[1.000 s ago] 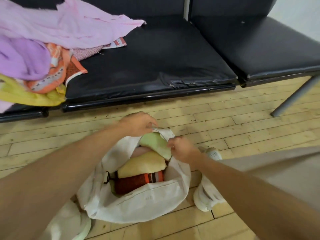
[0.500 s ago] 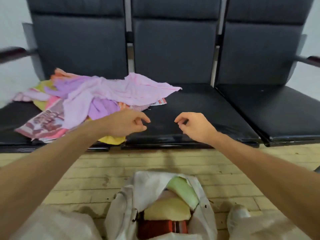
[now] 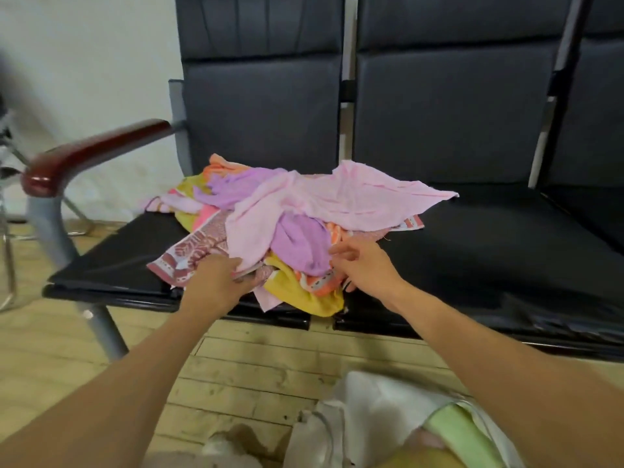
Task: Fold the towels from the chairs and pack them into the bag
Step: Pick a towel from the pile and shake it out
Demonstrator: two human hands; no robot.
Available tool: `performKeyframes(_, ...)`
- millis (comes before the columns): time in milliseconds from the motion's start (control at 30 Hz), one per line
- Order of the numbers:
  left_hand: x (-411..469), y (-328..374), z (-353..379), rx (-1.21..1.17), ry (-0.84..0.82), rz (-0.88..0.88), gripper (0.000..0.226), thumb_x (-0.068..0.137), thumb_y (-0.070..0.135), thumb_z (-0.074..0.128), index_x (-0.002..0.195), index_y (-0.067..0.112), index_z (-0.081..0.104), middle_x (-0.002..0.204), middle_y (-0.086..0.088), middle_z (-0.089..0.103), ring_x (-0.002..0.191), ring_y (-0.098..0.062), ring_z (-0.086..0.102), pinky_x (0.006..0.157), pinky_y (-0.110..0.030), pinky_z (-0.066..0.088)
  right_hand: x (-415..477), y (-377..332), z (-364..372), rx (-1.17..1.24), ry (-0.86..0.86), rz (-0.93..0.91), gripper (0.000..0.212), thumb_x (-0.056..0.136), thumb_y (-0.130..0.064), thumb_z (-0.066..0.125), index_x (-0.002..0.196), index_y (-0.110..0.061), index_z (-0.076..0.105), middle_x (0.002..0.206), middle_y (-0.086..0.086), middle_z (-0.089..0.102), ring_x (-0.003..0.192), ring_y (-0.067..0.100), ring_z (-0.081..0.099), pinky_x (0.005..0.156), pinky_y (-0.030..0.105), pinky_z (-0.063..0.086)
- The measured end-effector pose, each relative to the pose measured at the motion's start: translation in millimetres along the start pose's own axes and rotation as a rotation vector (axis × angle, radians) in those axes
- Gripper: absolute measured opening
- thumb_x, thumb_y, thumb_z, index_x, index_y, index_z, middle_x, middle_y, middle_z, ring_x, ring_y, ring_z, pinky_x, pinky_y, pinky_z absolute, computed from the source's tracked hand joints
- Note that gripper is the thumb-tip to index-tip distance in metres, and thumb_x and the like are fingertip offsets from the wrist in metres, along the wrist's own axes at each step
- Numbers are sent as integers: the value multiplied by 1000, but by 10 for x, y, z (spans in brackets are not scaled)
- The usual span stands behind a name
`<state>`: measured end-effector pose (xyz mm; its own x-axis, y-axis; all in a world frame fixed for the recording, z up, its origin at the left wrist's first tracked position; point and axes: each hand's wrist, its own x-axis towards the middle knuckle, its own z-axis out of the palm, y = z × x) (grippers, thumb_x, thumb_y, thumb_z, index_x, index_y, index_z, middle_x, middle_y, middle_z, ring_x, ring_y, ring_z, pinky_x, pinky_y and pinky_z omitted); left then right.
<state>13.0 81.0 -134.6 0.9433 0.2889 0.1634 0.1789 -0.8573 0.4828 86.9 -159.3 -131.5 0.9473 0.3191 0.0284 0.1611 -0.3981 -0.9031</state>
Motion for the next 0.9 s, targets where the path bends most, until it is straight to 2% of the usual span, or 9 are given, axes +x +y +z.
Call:
performKeyframes(100,1,-10,-25,74,119,-42,16,88,21,67,99,11,73,106,-10,70,98,-29,64,80,-40,49,-68,-56,41,24,-42,-7,19,94,-8,54,107,-16,65,92,12,72,73,15,73,50,21,51)
performKeyframes(267,13,51,-24,79,231,50,16,92,22,63,100,10,69,106,-4,62,92,-26,60,78,-38,45,-151,-194,-60,-9,-14,-5,17,94,-9,57,106,-16,66,99,10,69,83,23,71,52,22,53)
performKeyframes(333,-4,222,-76,-127,246,127,13,93,17,59,102,9,64,106,-1,57,93,-21,55,77,-34,41,-169,-266,-78,18,-31,3,15,94,-9,57,105,-13,66,100,10,68,74,18,71,53,23,55)
performKeyframes(467,-156,650,-319,-683,51,160,13,100,12,47,89,15,55,91,-15,58,84,-22,54,79,-42,46,-205,-496,-77,231,-58,83,21,100,-23,53,105,-7,66,105,15,69,80,19,67,72,33,58)
performKeyframes(567,-376,974,-466,-920,-148,195,19,101,7,43,86,15,54,87,-9,64,80,-17,62,79,-32,52,-215,-662,-134,604,-82,222,38,101,-43,44,109,-9,61,112,16,67,101,29,66,87,40,56)
performKeyframes(667,-549,1351,-484,-1028,-340,241,15,97,4,47,87,12,55,88,-8,65,83,-19,64,82,-32,55,-290,-688,-298,877,-8,321,43,95,-42,57,125,-11,55,118,16,65,108,32,64,94,47,53)
performKeyframes(767,-666,1688,-377,-962,-503,300,5,81,15,55,85,14,59,83,-4,63,82,-18,59,77,-31,51,-512,-655,-645,829,95,374,34,93,-16,60,127,-10,55,116,16,65,105,33,64,88,46,54)
performKeyframes(833,-743,1901,-259,-884,-612,325,6,77,20,57,80,17,61,76,5,62,77,-12,58,74,-24,49,-697,-603,-943,718,140,382,23,92,-9,58,115,-8,59,103,14,66,93,29,65,73,41,55)
performKeyframes(900,-805,2103,-87,-886,-675,324,3,79,19,62,77,18,63,74,7,61,76,-9,57,73,-21,49,-867,-497,-1243,598,175,375,10,91,-8,57,99,-7,62,94,13,66,85,26,65,72,38,54)
